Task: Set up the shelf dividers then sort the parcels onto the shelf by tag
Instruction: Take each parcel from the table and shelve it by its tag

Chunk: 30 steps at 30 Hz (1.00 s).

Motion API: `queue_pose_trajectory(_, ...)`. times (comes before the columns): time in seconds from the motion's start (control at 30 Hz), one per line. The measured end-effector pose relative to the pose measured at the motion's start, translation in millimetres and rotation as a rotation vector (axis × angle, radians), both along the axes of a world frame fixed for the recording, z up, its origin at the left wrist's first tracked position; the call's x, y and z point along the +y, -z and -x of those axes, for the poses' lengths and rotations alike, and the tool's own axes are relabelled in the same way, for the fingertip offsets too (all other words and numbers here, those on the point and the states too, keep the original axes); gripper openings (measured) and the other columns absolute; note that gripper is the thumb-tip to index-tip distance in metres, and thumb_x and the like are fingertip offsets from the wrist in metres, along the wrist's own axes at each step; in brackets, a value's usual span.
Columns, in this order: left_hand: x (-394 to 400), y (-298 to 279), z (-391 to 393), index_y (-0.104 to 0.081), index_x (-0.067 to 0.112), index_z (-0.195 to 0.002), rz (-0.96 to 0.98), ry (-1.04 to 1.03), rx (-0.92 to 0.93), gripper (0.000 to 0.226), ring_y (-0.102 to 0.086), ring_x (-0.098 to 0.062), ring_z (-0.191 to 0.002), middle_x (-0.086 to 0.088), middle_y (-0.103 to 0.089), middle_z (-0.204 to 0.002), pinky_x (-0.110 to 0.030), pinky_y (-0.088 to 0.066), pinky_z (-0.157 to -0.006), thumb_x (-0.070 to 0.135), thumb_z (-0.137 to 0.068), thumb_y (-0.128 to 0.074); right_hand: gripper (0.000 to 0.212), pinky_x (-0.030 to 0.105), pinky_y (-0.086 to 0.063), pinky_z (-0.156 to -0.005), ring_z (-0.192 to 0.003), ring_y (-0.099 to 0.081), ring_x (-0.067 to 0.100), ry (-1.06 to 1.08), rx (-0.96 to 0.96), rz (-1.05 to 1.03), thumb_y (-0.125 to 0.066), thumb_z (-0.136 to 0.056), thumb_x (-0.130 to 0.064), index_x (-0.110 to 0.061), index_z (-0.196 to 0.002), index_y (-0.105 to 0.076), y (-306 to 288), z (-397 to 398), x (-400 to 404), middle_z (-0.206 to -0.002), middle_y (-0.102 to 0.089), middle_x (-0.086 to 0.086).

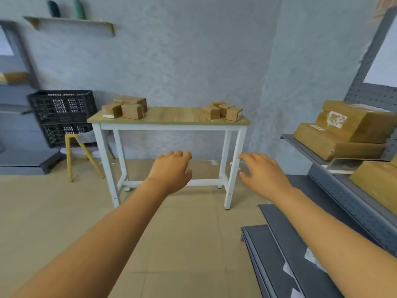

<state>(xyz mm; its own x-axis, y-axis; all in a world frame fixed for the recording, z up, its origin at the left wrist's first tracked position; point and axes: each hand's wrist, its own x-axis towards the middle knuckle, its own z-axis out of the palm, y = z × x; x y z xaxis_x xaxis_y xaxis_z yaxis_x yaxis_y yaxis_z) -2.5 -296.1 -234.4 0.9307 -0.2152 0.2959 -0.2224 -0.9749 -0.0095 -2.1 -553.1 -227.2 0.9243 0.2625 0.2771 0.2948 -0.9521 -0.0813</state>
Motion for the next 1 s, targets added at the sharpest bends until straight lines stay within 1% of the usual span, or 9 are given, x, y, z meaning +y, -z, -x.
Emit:
queue_pose_trajectory(0.17,43,23,-80,-0.045,0.020,-0.136,-0.012,-0.097,0.036,0.043,-0.055,-0.027,-0.117,-0.004,-0.057,-0.129,-0.039,-0.046,-0.090,0.041,-0.098,-0.048,0.052,0.037,-0.035,-0.107,-0.128,-0.046,0.026,-0.082,0.051,0.001,-0.052,-0.098,-0.029,-0.021,-0.148,-0.040,20,-104,46,-0.139,-0.052,0.003)
queue_pose_trajectory(0.3,78,23,-146,-0.044,0.020,-0.140,0.024,-0.177,0.064,0.046,-0.055,-0.026,-0.118,-0.004,-0.057,-0.131,-0.038,-0.046,-0.088,0.041,-0.099,-0.049,0.051,0.040,-0.035,-0.109,-0.131,-0.045,0.027,-0.148,0.094,-0.020,-0.053,-0.099,-0.031,-0.022,-0.148,-0.040,27,-192,79,-0.142,-0.050,0.004)
queue_pose_trajectory(0.43,119,26,-192,-0.045,0.021,-0.139,0.054,-0.245,0.042,0.046,-0.057,-0.025,-0.113,-0.003,-0.059,-0.129,-0.037,-0.046,-0.084,0.042,-0.098,-0.050,0.052,0.041,-0.037,-0.107,-0.131,-0.045,0.029,-0.217,0.125,-0.022,-0.054,-0.098,-0.031,-0.020,-0.147,-0.041,33,-263,126,-0.142,-0.051,0.006)
queue_pose_trajectory(0.6,182,34,-246,-0.046,0.022,-0.140,0.053,-0.351,0.055,0.047,-0.055,-0.024,-0.120,-0.001,-0.056,-0.135,-0.038,-0.047,-0.089,0.042,-0.098,-0.049,0.050,0.039,-0.039,-0.106,-0.131,-0.046,0.029,-0.318,0.146,0.007,-0.054,-0.098,-0.032,-0.021,-0.145,-0.041,38,-337,200,-0.142,-0.051,0.005)
queue_pose_trajectory(0.7,222,40,-288,-0.045,0.022,-0.141,0.044,-0.383,0.071,0.048,-0.055,-0.024,-0.121,0.000,-0.055,-0.137,-0.038,-0.049,-0.089,0.043,-0.098,-0.049,0.050,0.040,-0.039,-0.105,-0.129,-0.047,0.029,-0.357,0.136,0.017,-0.055,-0.098,-0.032,-0.021,-0.145,-0.042,40,-384,247,-0.139,-0.052,0.006)
queue_pose_trajectory(0.83,278,47,-352,-0.045,0.022,-0.141,0.047,-0.404,0.065,0.048,-0.055,-0.025,-0.121,-0.002,-0.057,-0.134,-0.040,-0.051,-0.093,0.042,-0.098,-0.050,0.051,0.041,-0.038,-0.106,-0.131,-0.045,0.029,-0.395,0.146,0.027,-0.054,-0.098,-0.032,-0.021,-0.146,-0.041,48,-449,308,-0.141,-0.050,0.006)
queue_pose_trajectory(1.0,345,46,-433,-0.045,0.021,-0.139,0.023,-0.410,0.087,0.046,-0.056,-0.026,-0.120,-0.003,-0.057,-0.133,-0.040,-0.050,-0.092,0.042,-0.098,-0.048,0.051,0.039,-0.037,-0.107,-0.131,-0.045,0.028,-0.392,0.156,0.025,-0.053,-0.098,-0.031,-0.022,-0.147,-0.040,45,-530,377,-0.143,-0.050,0.004)
